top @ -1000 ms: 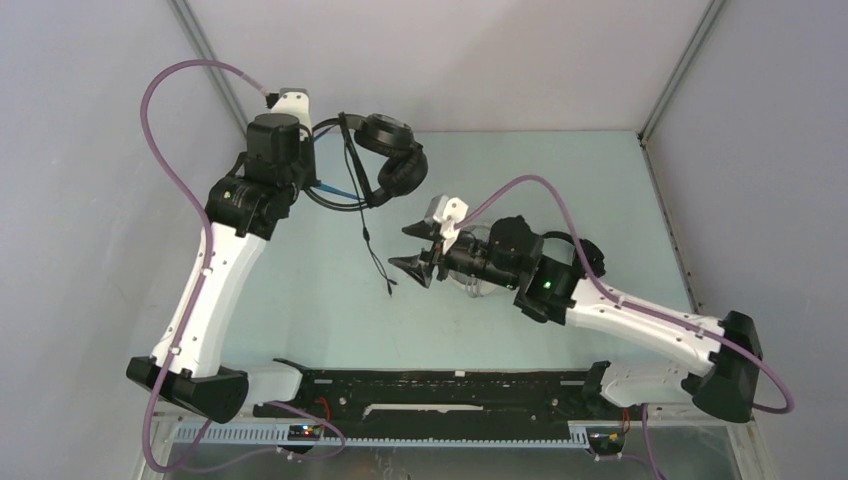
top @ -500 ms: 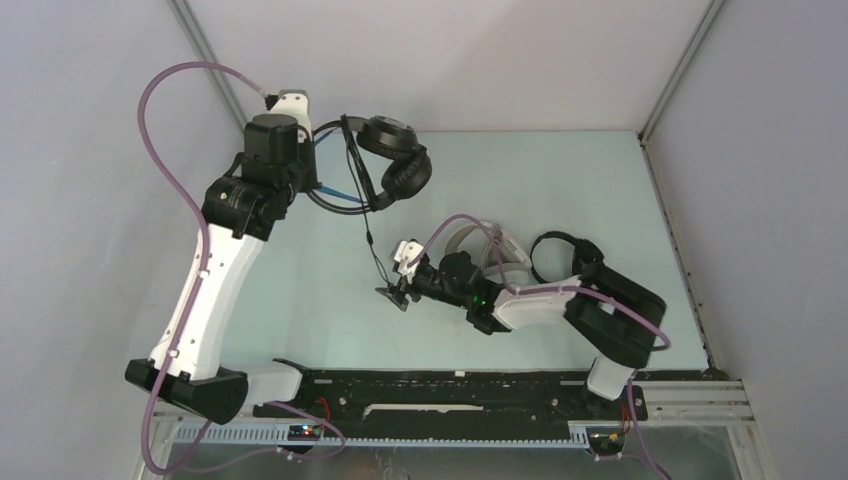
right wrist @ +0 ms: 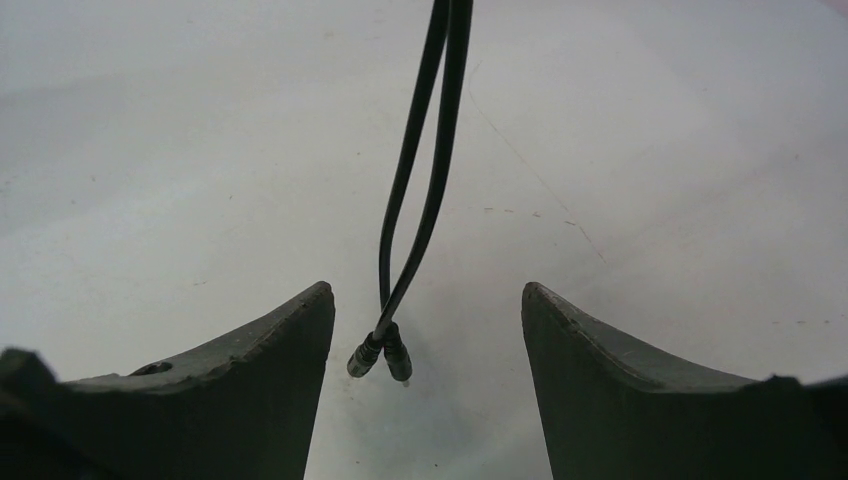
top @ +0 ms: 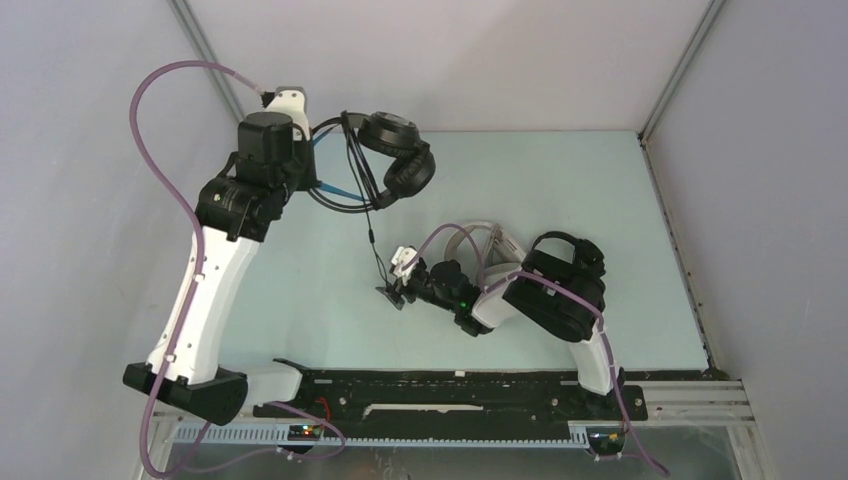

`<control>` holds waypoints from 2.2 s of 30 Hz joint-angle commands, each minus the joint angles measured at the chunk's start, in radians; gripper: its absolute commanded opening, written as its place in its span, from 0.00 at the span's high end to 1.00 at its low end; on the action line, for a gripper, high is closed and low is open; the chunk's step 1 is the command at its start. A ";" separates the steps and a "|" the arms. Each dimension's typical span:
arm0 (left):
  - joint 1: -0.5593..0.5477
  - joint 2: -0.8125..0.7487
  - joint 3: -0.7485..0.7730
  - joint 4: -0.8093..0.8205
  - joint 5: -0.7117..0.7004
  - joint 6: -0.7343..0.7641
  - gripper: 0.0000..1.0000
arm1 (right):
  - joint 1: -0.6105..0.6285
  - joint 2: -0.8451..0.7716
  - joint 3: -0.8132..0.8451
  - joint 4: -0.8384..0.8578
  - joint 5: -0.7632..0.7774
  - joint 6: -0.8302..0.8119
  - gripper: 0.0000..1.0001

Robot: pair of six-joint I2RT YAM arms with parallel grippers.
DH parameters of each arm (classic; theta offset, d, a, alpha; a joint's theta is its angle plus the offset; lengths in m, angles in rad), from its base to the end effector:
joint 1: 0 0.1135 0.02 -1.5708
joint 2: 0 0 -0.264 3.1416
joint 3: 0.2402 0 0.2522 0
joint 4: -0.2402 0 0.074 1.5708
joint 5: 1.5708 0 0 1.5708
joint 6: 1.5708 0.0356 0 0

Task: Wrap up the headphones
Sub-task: Wrap the headphones cable around the headphones.

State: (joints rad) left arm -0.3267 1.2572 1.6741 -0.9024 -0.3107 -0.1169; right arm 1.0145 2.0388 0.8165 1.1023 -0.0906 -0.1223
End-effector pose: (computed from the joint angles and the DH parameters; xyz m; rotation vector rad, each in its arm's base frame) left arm 0.2248 -0.0647 0.4683 0.0218 2.0313 0.0407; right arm 0.2020 0.3310 0.1263 -0.9983 1.4327 0.7388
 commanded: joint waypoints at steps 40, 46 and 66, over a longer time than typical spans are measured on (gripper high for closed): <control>0.146 -0.029 0.224 0.007 0.350 -0.061 1.00 | -0.257 -0.193 -0.086 -0.003 -0.036 0.276 1.00; 0.147 -0.025 0.213 0.007 0.358 -0.032 1.00 | -0.291 -0.216 -0.086 -0.036 -0.022 0.313 1.00; 0.133 -0.061 -0.099 0.143 0.804 0.271 1.00 | -0.460 -0.437 -0.071 -0.275 -0.326 0.430 1.00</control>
State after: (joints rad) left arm -0.1856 1.2236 1.6123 -0.8383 0.3374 0.0360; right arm 0.6064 1.6985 0.7395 0.9150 -0.3088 0.2554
